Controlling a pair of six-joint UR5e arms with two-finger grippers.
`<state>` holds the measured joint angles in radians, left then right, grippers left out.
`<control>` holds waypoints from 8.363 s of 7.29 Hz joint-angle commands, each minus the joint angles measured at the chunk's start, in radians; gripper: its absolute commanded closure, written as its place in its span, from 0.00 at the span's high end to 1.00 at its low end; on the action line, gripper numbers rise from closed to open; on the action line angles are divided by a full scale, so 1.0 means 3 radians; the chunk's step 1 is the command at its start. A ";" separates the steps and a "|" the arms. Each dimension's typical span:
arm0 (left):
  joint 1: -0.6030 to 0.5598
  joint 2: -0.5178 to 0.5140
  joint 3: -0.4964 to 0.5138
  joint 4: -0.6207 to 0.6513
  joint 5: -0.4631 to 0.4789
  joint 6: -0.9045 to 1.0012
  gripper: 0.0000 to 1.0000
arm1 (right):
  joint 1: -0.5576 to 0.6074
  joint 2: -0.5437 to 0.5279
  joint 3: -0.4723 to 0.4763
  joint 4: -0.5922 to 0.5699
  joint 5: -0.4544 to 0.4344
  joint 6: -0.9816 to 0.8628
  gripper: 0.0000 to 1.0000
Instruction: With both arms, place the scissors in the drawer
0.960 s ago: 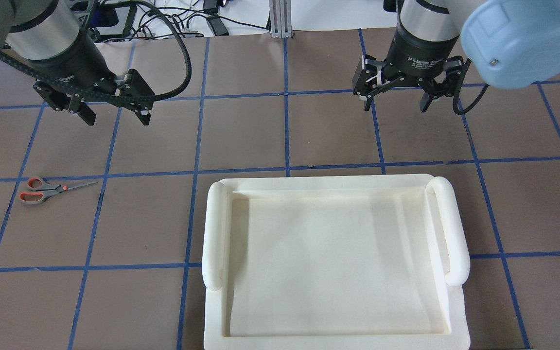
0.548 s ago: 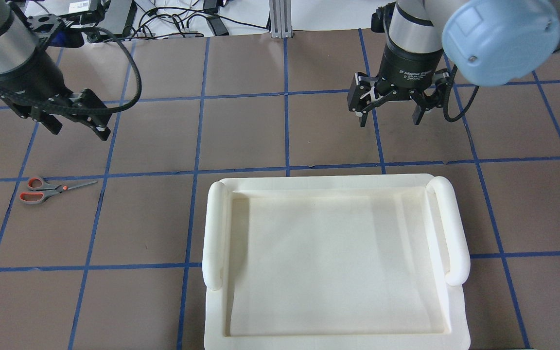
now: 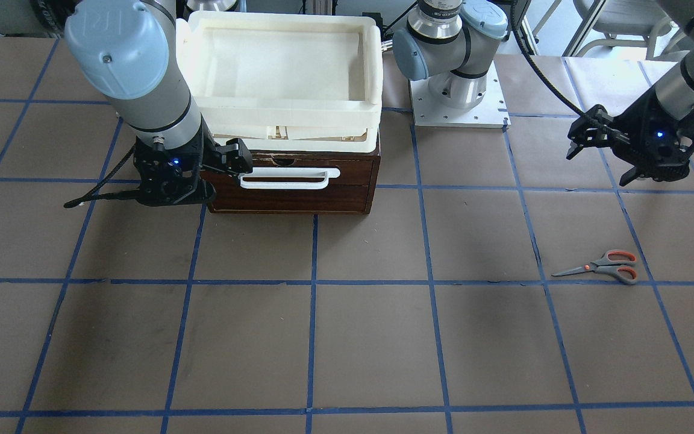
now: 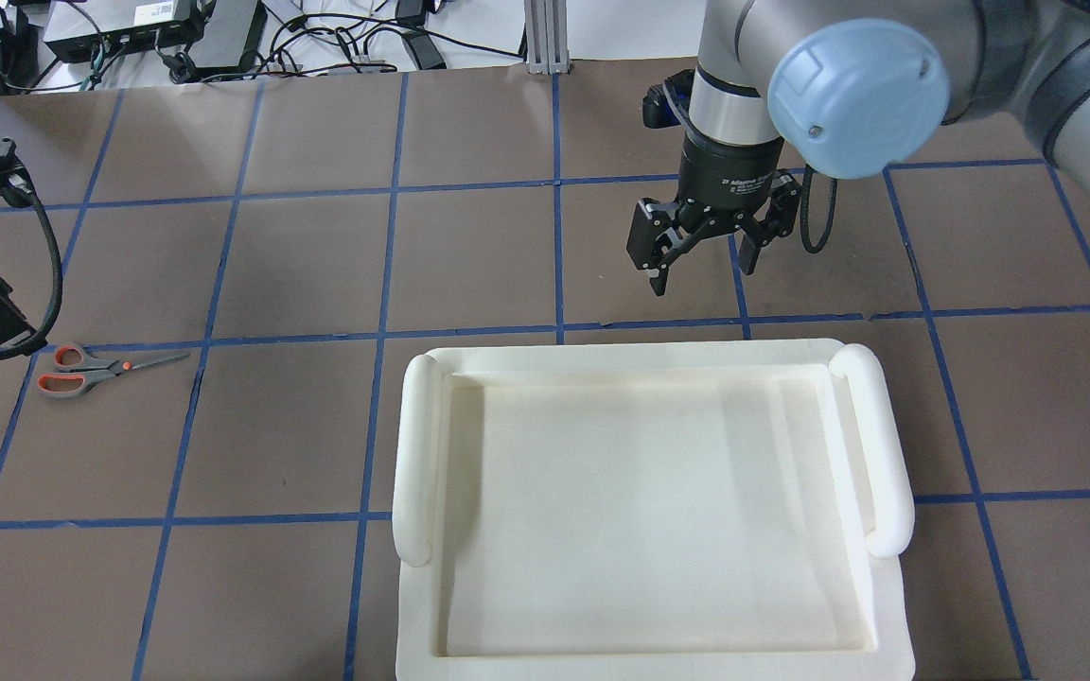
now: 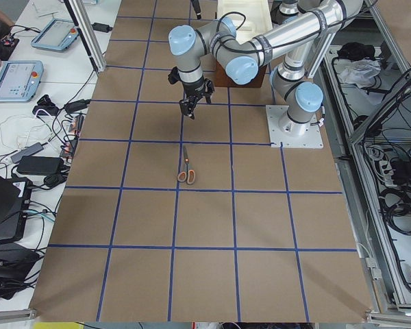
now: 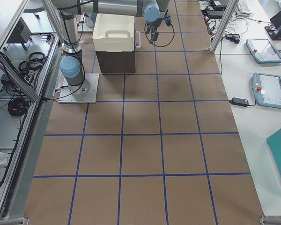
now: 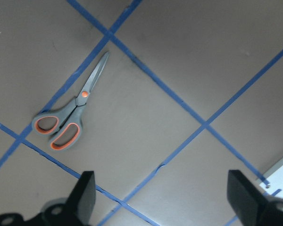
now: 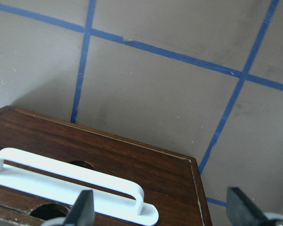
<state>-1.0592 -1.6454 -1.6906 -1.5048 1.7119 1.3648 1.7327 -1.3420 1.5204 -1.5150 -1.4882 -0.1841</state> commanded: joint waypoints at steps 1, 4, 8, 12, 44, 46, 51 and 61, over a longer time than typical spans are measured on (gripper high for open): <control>0.0176 -0.0368 -0.0025 0.0291 -0.0060 0.1136 1.00 | 0.0059 0.0106 -0.0011 -0.0190 0.0139 -0.0780 1.00; 0.0359 -0.0834 -0.0025 0.0848 -0.0147 0.1804 1.00 | 0.0151 0.0255 0.0019 -0.0293 0.0144 -0.1910 1.00; 0.0396 -0.1233 -0.0030 0.1278 -0.0209 0.2219 1.00 | 0.0375 0.0306 0.0126 -0.0329 0.0093 -0.3179 1.00; 0.0401 -0.1306 -0.0214 0.1503 -0.0199 0.2364 1.00 | 0.0406 0.0342 0.0245 -0.0498 0.0088 -0.3267 0.85; 0.0253 -0.1065 -0.0077 0.1474 -0.0445 0.2870 0.00 | 0.0468 0.0418 0.0189 -0.0876 -0.0091 -0.3426 0.42; 0.0212 -0.1020 -0.0050 0.1442 -0.0445 0.2870 0.00 | 0.0453 0.0592 -0.0005 -0.0933 -0.0091 -0.3426 0.42; 0.0135 -0.0943 -0.0030 0.1314 -0.0450 0.2865 0.00 | 0.0274 0.0884 -0.0420 -0.0932 -0.0046 -0.3513 0.41; -0.0370 -0.0636 0.0405 0.0364 -0.0445 0.2385 0.00 | 0.0253 0.1078 -0.0620 -0.1070 0.0036 -0.3554 0.39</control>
<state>-1.1417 -1.8528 -1.5753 -1.3624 1.5820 2.1054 1.8085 -1.0201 1.3352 -1.8297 -1.4774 -1.2434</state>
